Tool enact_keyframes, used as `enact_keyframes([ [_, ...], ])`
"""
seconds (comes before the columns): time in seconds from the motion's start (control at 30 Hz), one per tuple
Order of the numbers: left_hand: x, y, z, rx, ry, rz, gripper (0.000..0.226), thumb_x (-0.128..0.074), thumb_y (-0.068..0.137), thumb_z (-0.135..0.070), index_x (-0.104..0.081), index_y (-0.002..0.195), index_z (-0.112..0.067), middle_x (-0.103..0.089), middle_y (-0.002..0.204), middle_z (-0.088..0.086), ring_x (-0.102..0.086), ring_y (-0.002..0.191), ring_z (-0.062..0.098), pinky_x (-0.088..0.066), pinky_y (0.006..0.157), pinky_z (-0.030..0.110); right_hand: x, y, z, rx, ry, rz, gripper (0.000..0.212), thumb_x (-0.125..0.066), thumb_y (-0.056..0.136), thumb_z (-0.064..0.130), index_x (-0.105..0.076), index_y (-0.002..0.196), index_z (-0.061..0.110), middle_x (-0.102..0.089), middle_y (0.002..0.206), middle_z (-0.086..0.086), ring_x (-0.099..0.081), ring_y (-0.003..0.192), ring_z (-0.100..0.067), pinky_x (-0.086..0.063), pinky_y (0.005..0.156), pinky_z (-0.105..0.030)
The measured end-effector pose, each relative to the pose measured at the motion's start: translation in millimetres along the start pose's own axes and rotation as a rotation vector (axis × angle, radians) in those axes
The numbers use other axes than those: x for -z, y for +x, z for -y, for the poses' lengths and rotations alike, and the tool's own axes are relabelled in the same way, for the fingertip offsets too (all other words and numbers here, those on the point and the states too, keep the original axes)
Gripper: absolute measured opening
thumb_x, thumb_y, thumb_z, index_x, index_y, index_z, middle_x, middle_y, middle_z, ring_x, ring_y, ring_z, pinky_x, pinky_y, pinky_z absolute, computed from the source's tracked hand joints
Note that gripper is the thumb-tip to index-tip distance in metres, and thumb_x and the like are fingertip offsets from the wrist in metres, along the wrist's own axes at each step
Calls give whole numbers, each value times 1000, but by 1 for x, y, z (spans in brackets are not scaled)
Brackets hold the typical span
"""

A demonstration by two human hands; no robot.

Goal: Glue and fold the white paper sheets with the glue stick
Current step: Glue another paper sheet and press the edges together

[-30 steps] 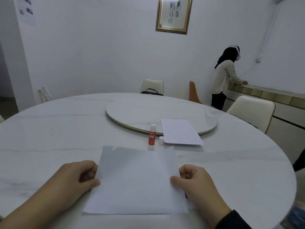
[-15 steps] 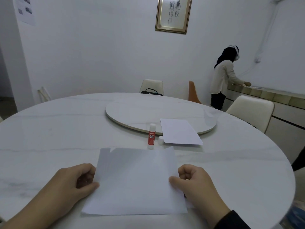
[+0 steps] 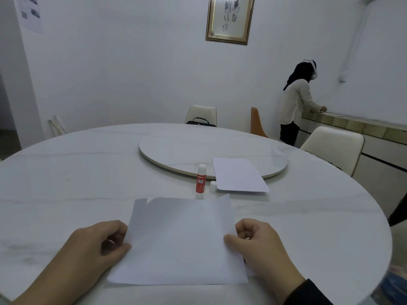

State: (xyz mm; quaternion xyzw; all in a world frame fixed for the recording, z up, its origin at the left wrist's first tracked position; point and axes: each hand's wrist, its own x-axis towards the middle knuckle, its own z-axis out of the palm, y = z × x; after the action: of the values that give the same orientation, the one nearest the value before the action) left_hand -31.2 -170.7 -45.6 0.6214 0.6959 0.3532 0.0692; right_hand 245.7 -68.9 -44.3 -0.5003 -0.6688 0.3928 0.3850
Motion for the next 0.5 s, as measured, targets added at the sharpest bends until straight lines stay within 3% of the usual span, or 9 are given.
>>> enact_keyframes([
  [0.17,1,0,1,16,-56,-6,34,-78,70,-8,-63,76,-38,-65,68,-17,-63,60,2,-42,55,9,0,-1,1,-2,-8,-2,17,-68,71,13,-60,56,14,-51,48,6,-48,50,-14,-41,52,-23],
  [0.5,-2,3,1,-28,-48,-25,40,-77,71,-9,-60,82,-44,-64,74,-18,-63,63,1,-43,58,9,-2,0,1,-19,-67,-37,12,-69,70,16,-62,62,10,-53,51,5,-50,52,-13,-42,52,-24],
])
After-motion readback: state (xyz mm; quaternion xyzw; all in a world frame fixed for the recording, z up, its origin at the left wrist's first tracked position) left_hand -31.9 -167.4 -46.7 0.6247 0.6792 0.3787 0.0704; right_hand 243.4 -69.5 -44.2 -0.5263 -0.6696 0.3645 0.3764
